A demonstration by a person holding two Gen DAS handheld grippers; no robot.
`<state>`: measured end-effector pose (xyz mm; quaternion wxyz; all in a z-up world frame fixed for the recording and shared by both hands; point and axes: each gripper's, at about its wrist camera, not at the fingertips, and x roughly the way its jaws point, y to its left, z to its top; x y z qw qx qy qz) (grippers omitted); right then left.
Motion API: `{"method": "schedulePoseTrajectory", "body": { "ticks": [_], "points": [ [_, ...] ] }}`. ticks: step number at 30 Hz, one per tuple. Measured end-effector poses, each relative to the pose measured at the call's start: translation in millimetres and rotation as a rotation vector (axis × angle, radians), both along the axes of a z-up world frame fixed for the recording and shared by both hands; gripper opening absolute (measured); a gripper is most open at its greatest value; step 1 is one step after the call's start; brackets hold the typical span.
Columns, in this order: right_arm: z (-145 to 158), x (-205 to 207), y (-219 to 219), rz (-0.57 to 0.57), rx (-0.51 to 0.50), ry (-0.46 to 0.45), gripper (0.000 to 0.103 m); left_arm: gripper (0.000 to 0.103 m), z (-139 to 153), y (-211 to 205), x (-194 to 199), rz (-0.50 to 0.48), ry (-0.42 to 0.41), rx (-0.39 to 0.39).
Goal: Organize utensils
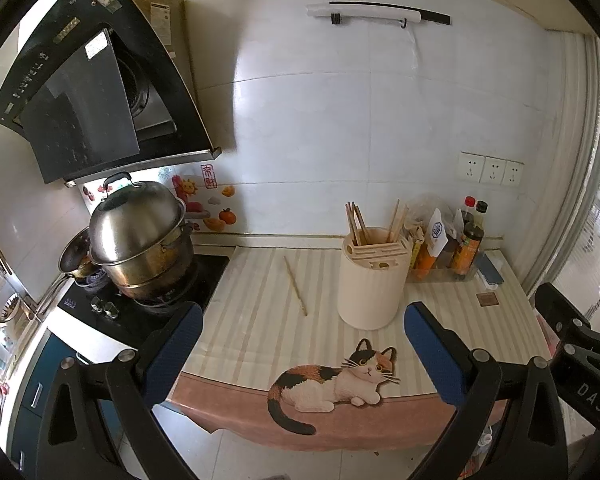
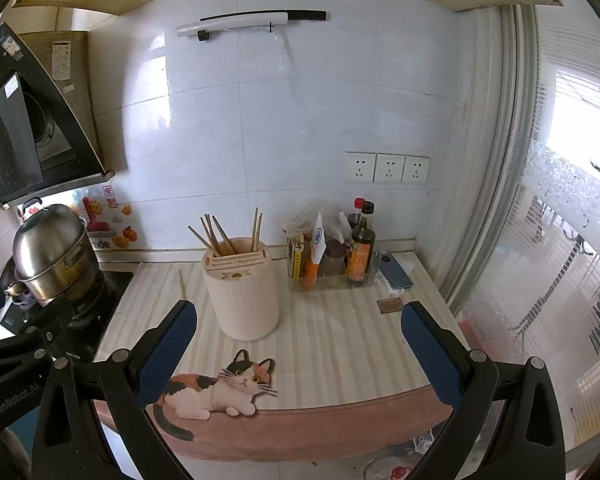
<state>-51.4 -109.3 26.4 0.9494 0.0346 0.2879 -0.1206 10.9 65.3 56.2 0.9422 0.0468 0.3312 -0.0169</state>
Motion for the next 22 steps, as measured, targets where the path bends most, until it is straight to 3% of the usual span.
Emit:
{"method": "schedulePoseTrajectory", "body": {
  "ticks": [22],
  "points": [
    [6.0,-0.9,5.2,0.02,-0.013,-0.002,0.103,0.103,3.3,2.7,-6.8,0.028,-0.031,-0.006]
  ]
}}
